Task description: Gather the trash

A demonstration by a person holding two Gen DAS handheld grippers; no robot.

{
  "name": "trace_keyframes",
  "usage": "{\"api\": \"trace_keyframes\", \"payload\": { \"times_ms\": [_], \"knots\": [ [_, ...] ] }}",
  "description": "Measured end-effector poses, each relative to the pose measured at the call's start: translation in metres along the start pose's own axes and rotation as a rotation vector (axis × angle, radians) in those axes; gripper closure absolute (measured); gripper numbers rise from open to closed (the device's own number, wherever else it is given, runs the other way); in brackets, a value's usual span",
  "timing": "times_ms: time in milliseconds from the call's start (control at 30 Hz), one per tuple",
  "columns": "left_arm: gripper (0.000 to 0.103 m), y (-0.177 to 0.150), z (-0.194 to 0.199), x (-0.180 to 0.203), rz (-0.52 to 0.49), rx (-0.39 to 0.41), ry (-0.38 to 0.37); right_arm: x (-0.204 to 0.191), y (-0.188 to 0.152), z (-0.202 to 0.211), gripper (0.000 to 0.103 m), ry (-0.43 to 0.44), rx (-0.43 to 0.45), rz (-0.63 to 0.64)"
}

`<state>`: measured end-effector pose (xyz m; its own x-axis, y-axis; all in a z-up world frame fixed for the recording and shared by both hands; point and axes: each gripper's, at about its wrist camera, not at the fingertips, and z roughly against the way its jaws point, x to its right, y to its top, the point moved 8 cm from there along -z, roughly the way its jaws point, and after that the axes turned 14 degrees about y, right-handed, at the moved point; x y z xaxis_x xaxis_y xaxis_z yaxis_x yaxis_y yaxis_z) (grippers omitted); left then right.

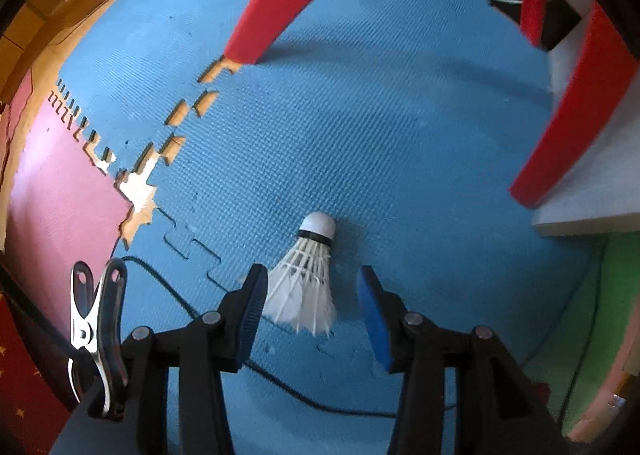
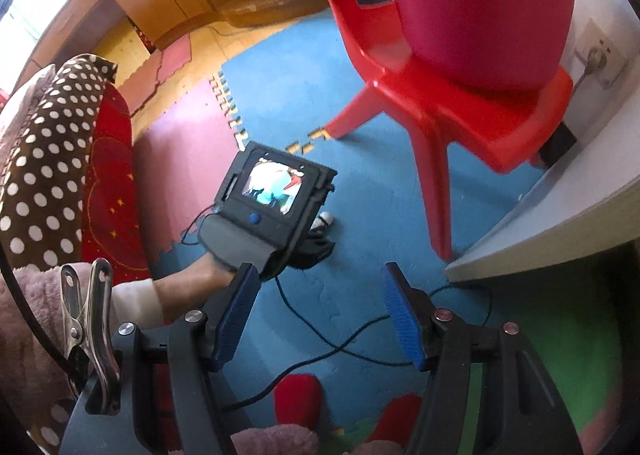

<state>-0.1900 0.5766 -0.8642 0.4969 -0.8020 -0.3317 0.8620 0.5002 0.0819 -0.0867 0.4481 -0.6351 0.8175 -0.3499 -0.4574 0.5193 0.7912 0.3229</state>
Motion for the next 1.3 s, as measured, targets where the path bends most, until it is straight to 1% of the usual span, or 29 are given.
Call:
{"api": "trace_keyframes", "payload": {
  "times_ms": [133,333,567,633,800,1033,1300],
  "knots": [
    [0.054,0.004,-0.021,0.003,-0.001,-0.014,0.014,0.003,0.003,-0.004,0.038,-0.018,0.001,0.026],
    [0.054,0.005,-0.044,0.007,-0.018,-0.022,0.029,0.009,0.006,-0.008,0.038,-0.031,0.003,0.017],
    [0.054,-0.003,-0.067,0.008,0.018,-0.058,0.024,0.011,0.002,-0.016,0.038,-0.037,-0.019,0.028],
    [0.053,-0.002,-0.067,0.007,0.034,-0.053,0.016,0.012,0.003,-0.016,0.038,-0.038,-0.019,0.034],
    [0.053,-0.003,-0.070,0.004,0.037,-0.049,0.006,0.013,0.004,-0.015,0.038,-0.035,-0.013,0.030],
    [0.051,-0.007,-0.073,-0.002,0.080,-0.064,-0.001,0.014,0.002,-0.014,0.038,-0.036,-0.010,0.035],
    [0.065,-0.007,-0.068,0.003,0.055,-0.040,-0.028,0.016,0.002,-0.014,0.038,-0.036,-0.013,0.027]
  ]
}}
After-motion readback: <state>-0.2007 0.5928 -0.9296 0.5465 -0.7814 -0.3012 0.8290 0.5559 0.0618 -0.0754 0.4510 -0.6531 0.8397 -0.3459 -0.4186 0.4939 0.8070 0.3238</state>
